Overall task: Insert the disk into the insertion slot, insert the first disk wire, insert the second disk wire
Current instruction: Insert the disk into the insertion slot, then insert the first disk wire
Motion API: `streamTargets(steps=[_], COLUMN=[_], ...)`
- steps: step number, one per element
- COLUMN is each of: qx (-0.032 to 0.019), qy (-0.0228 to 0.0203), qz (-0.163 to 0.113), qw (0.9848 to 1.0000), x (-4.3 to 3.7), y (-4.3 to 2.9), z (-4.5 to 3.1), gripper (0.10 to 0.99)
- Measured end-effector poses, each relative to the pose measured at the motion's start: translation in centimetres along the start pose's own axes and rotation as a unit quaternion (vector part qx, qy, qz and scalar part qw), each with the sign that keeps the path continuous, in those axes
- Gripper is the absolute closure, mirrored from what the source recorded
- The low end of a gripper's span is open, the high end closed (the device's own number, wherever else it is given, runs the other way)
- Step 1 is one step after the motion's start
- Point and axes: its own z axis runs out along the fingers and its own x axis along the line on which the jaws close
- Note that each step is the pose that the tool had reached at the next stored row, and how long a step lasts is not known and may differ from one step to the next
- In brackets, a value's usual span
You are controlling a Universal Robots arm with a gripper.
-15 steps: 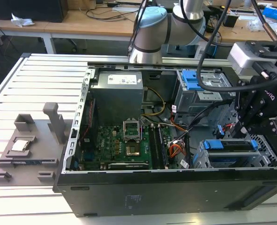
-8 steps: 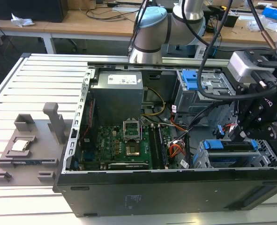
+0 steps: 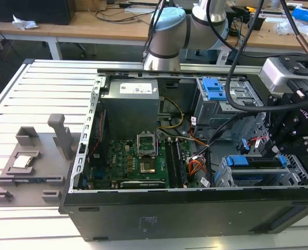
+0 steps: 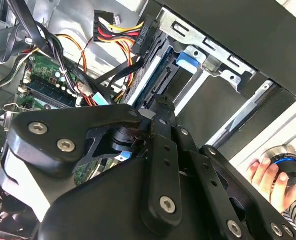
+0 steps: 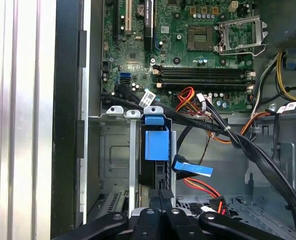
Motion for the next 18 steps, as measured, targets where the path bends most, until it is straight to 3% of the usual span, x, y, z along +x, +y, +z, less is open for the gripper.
streamTargets(steps=[10,11,12,13,14,17,18], qx=[0.0000,0.0000,0.0000,0.0000,0.0000,0.0000,0.0000], qy=[0.0000,0.0001,0.0000,0.0000,0.0000,0.0000,0.0000], qz=[0.000,0.000,0.000,0.000,0.000,0.000,0.000], qw=[1.0000,1.0000,1.0000,1.0000,1.0000,1.0000,1.0000], x=[0.00,0.00,0.00,0.00,0.00,-0.01,-0.02], y=[-0.04,-0.04,-0.05,-0.05,-0.06,-0.06,-0.04], z=[0.00,-0.01,0.00,-0.01,-0.01,-0.04,-0.36], gripper=[0.973,0.918,0.792,0.792,0.725,0.725,0.725])
